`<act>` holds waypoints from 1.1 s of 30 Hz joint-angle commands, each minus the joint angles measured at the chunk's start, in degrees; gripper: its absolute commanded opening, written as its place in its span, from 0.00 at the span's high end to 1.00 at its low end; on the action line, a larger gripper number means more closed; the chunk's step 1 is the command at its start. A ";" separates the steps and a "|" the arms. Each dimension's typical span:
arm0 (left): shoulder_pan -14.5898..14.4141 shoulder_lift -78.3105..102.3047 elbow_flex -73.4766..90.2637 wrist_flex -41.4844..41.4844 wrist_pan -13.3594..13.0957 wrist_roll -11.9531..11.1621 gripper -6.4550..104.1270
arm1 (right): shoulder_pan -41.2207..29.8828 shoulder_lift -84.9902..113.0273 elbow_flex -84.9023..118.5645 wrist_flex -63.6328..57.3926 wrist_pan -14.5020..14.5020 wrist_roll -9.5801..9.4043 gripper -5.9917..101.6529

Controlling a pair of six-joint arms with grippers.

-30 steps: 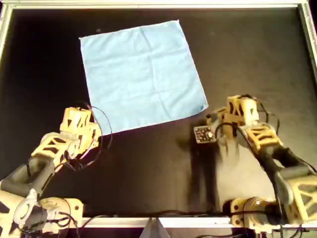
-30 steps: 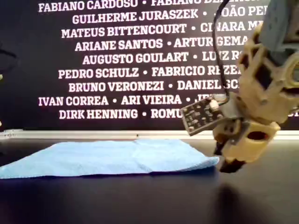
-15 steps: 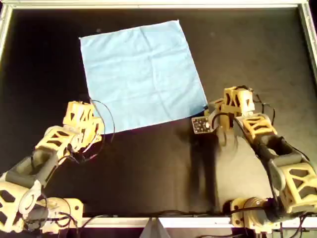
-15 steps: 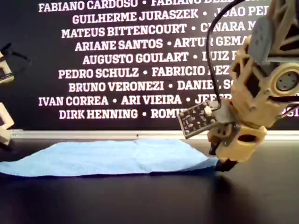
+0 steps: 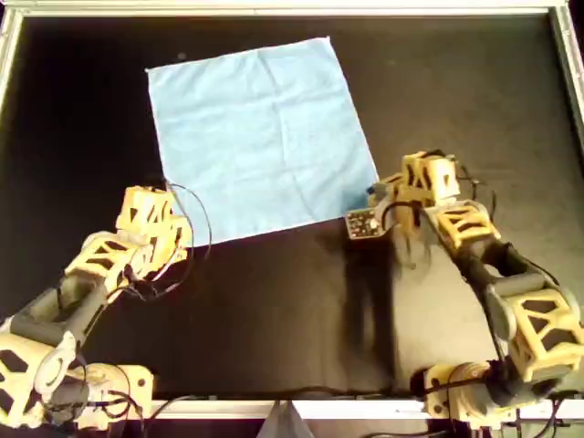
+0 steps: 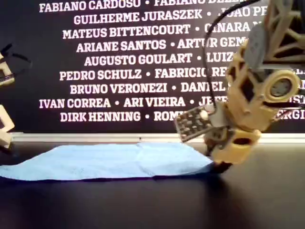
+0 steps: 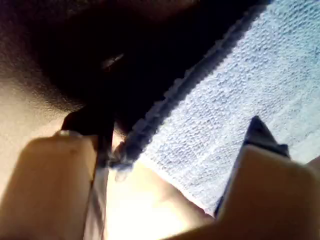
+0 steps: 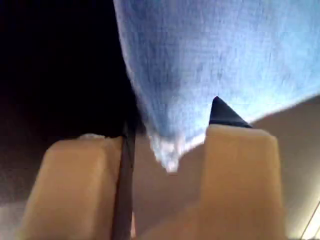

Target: Fold a cloth

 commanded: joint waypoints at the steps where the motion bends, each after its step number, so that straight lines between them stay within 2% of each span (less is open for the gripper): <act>1: -3.08 -0.26 -0.79 -0.79 -0.26 0.26 0.11 | 0.18 0.97 -3.60 -2.81 0.18 0.00 0.37; 5: -5.10 -0.26 -0.88 -0.79 -0.26 0.26 0.11 | 0.18 0.97 -3.60 -2.81 0.18 0.00 0.37; 14: -4.75 -2.29 -1.85 -0.70 -1.05 -0.44 0.12 | 0.18 0.97 -3.60 -2.81 0.18 0.00 0.37; 16: -4.57 -3.34 -3.16 -0.70 -1.05 -0.53 0.14 | 0.18 0.97 -3.60 -2.81 0.18 0.09 0.40; 20: -5.19 -4.13 -3.96 -0.70 -0.44 -0.44 0.29 | 0.18 0.97 -3.60 -2.81 -0.18 0.09 0.53; 27: -5.10 -3.60 -4.04 -0.70 -0.26 -0.53 0.64 | 0.09 0.97 -3.69 -2.90 -0.70 0.09 0.82; 30: -5.10 -3.96 -4.04 -0.70 -0.26 -0.53 0.77 | 0.09 0.97 -3.69 -2.90 -0.70 0.09 0.88; 33: -4.75 -3.96 -3.87 -0.70 -0.26 -0.53 0.86 | 0.09 0.97 -3.69 -2.90 -0.79 0.09 0.92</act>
